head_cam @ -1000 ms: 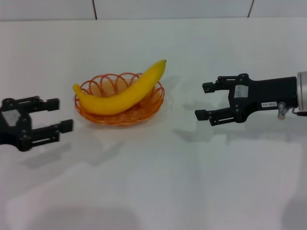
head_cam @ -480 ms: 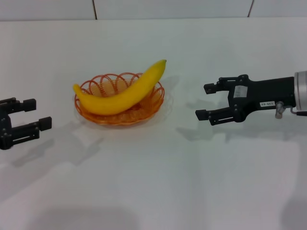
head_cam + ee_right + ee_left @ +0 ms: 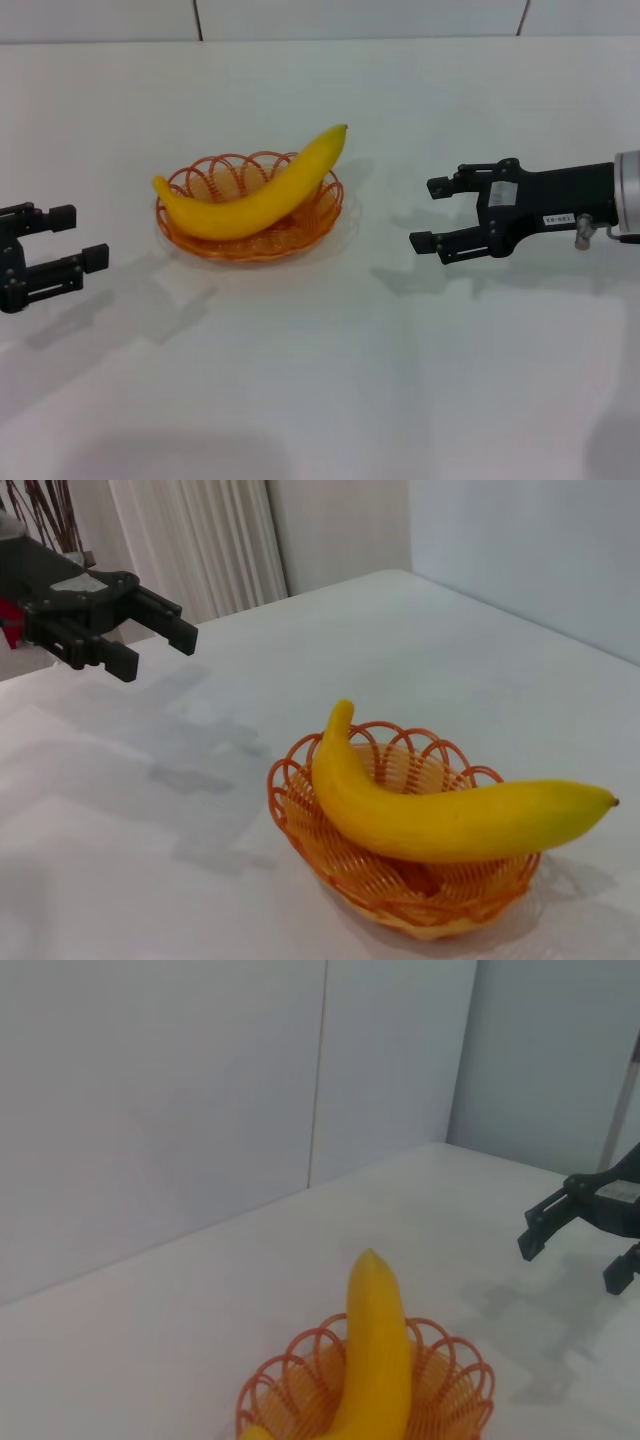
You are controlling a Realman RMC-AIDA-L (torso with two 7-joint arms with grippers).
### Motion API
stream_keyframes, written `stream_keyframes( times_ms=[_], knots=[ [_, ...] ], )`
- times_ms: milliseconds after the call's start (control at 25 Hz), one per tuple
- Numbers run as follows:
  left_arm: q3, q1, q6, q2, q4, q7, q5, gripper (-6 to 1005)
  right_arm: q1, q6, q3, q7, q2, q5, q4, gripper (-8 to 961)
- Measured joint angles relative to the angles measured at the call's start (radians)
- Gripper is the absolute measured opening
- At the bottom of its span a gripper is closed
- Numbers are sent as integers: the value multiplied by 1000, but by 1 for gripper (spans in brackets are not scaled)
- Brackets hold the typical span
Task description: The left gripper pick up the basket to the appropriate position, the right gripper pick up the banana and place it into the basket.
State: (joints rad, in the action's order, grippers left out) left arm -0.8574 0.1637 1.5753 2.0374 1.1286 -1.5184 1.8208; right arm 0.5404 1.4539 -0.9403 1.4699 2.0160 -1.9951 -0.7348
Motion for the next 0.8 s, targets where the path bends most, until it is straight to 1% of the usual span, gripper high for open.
stream_keyframes(
  times_ms=[800],
  knots=[
    [-1,8,0,2,-8,12,-8,675,1,0,0,-7,3,1,-1,862]
  ],
)
